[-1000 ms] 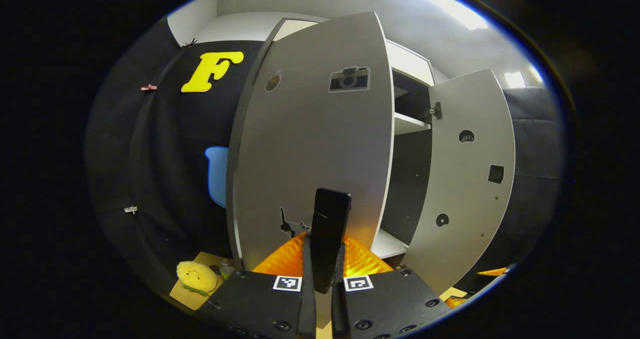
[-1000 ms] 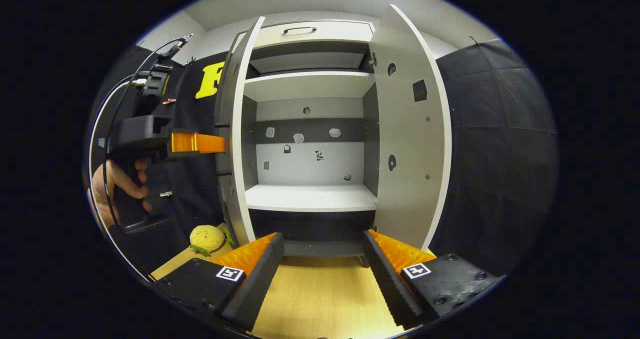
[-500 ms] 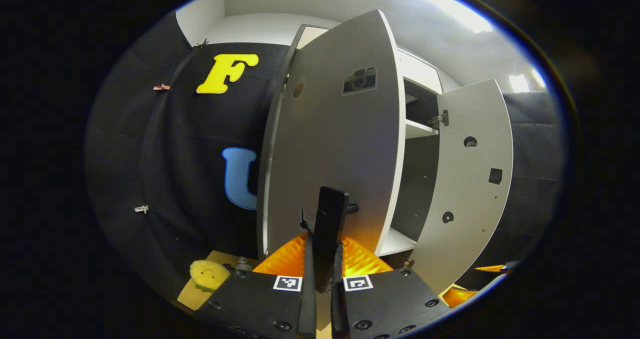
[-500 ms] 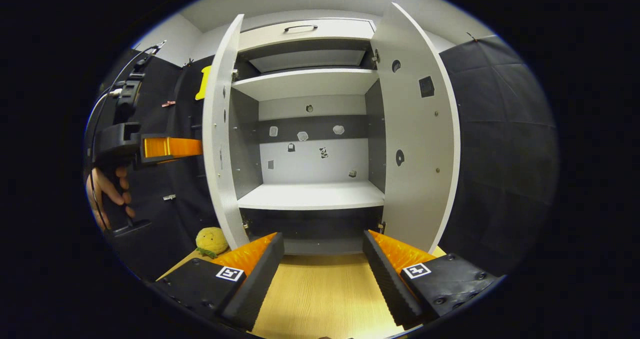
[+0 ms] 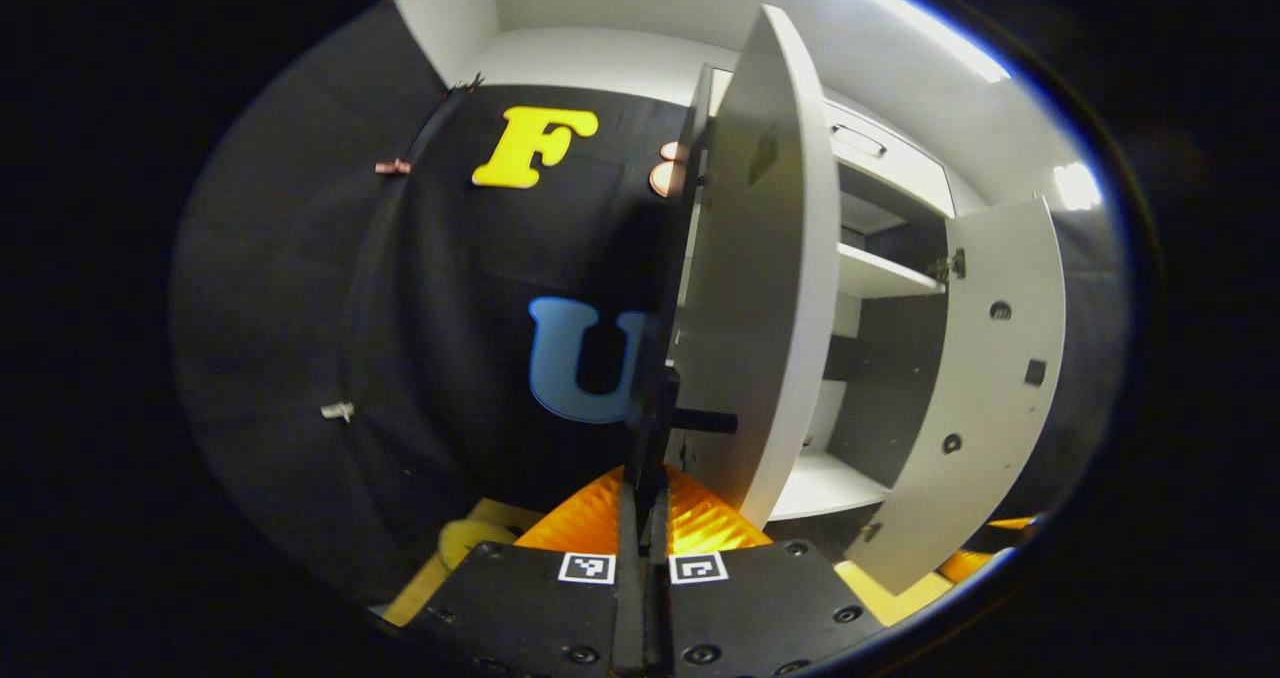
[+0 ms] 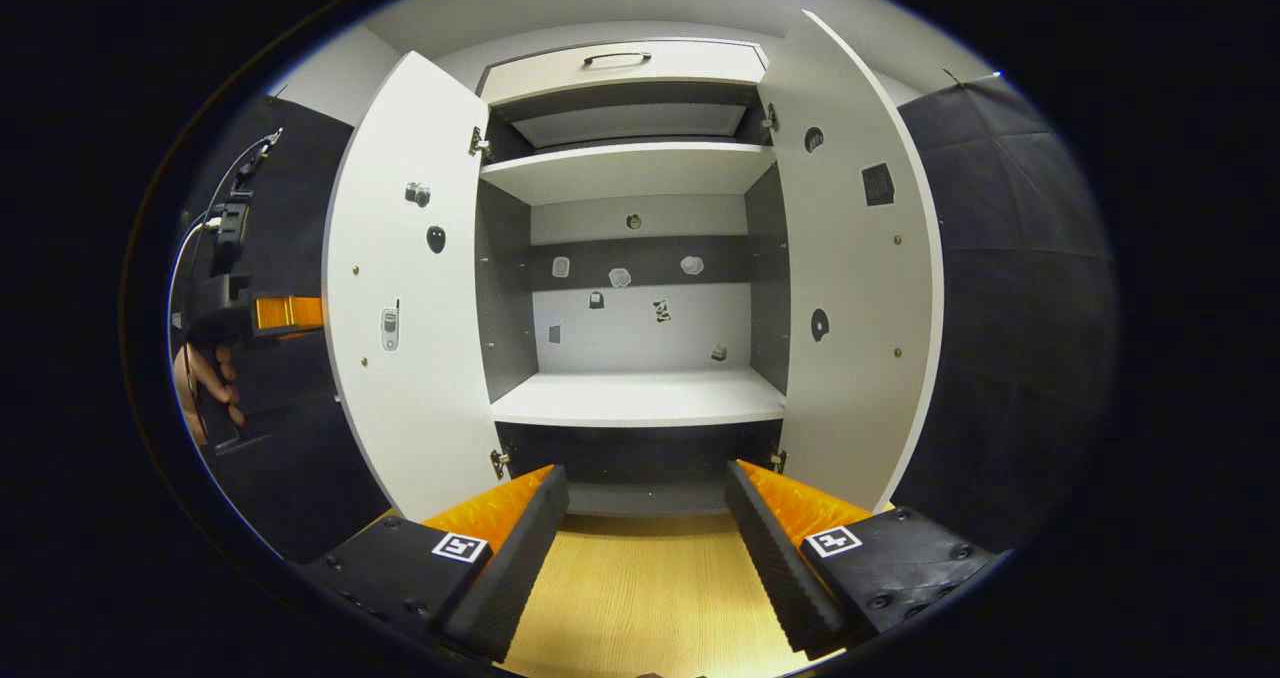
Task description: Open the right door of the double-door shoe cabinet with the right hand, and open the left door with the left hand.
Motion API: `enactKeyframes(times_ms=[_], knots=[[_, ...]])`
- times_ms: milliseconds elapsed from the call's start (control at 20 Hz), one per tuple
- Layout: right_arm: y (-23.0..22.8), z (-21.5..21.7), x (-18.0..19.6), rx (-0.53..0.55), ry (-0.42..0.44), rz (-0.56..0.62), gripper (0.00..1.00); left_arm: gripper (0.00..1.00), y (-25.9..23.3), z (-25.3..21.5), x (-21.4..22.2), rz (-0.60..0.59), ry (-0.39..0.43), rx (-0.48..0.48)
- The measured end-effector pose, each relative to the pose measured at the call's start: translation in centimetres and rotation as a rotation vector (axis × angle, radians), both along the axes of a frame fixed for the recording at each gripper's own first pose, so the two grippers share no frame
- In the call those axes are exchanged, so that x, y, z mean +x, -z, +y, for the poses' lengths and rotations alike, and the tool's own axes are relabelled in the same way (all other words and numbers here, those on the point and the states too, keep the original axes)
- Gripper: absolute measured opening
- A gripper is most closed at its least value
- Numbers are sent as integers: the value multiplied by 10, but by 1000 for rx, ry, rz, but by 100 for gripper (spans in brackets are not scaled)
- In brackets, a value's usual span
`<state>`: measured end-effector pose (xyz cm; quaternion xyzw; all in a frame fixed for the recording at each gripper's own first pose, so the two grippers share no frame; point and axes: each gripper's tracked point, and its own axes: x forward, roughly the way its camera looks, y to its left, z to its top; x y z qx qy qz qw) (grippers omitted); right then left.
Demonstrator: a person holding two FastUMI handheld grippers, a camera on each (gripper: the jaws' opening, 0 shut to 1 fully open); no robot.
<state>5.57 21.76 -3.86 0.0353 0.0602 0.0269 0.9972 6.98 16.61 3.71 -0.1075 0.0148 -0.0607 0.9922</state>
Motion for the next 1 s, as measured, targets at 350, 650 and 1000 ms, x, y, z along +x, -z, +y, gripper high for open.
enactKeyframes(times_ms=[350,650,1000], knots=[[-9,-21,-3,-32,48,2,99,5,4,5,-28,-8,-29,96],[-24,-50,-3,-22,73,-23,99,5,8,-1,-63,6,-55,104],[-40,-101,-12,23,54,-57,99,12,37,-74,-103,40,-68,19]])
